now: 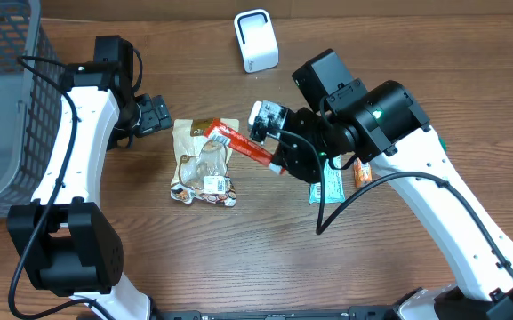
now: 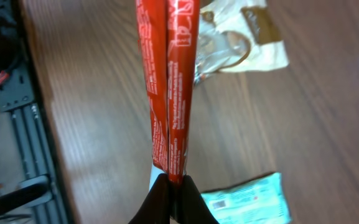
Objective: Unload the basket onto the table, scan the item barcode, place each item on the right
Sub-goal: 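Lift the red snack stick and carry it to the white scanner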
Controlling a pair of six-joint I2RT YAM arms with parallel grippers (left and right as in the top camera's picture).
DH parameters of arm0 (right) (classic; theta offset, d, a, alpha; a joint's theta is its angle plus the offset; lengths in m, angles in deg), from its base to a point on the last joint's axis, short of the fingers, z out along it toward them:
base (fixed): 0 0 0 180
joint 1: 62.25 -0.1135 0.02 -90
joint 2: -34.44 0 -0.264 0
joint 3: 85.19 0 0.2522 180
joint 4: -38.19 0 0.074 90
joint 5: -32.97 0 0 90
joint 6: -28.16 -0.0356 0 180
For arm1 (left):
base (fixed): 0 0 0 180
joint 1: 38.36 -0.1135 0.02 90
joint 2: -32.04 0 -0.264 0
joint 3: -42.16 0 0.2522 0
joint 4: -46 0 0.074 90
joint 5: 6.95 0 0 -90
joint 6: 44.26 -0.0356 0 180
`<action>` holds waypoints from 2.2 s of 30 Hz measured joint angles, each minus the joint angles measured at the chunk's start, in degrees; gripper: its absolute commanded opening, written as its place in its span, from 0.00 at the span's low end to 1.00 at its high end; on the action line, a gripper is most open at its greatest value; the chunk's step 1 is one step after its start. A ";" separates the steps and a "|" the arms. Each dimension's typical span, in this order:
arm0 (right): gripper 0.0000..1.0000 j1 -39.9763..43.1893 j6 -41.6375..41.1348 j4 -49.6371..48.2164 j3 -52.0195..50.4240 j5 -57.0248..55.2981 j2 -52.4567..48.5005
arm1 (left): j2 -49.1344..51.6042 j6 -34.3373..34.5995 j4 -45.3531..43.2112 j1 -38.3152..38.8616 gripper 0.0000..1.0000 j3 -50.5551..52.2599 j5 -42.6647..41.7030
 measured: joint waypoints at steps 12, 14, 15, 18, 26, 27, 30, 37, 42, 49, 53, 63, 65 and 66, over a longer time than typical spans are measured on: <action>0.04 0.00 -15.87 -19.69 -0.13 -17.31 0.00 | 0.00 0.00 0.02 0.00 1.00 0.00 -0.02; 0.03 0.00 -16.92 -22.25 -0.13 -21.77 -0.02 | 0.00 0.00 0.04 0.00 1.00 0.00 -0.02; 0.03 0.02 -17.44 -23.61 -0.13 -23.87 -0.07 | 0.00 0.00 0.02 0.00 1.00 0.00 -0.02; 0.03 0.24 -17.97 -27.50 -0.13 -29.20 -0.57 | 0.00 0.00 0.02 0.00 1.00 0.00 0.00; 0.04 2.84 -12.28 -42.69 -0.13 -39.26 -8.92 | 0.00 0.00 0.02 0.00 1.00 0.00 0.00; 0.04 3.08 -10.69 -44.96 -0.13 -40.22 -10.67 | 0.00 0.00 0.04 0.00 1.00 0.00 0.00; 0.04 3.65 -6.14 -50.66 -0.15 -43.23 -15.41 | 0.00 0.00 0.02 0.00 1.00 0.00 0.00; 0.04 4.26 2.51 -63.71 -0.20 -47.30 -23.98 | 0.00 0.00 0.04 0.00 1.00 -0.02 0.00; 0.04 4.87 5.68 -72.91 -0.20 -49.07 -29.24 | 0.00 0.00 0.00 0.00 1.00 0.00 0.00; 0.04 6.01 9.55 -87.08 -0.20 -54.62 -38.01 | 0.00 0.00 0.02 0.00 1.00 -0.02 0.00; 0.04 6.34 12.74 -89.74 -0.20 -57.48 -41.99 | 0.00 0.00 0.00 0.00 1.00 -0.02 0.00; 0.04 6.36 20.20 -89.90 -0.20 -61.81 -47.36 | 0.00 0.00 0.02 0.00 1.00 -0.02 0.00; 0.04 6.38 20.72 -90.05 -0.20 -62.42 -47.82 | 0.00 0.00 0.02 0.00 1.00 -0.02 -0.02; 0.04 6.36 20.94 -90.49 -0.20 -62.66 -47.95 | 0.00 0.00 0.02 0.00 1.00 -0.02 -0.02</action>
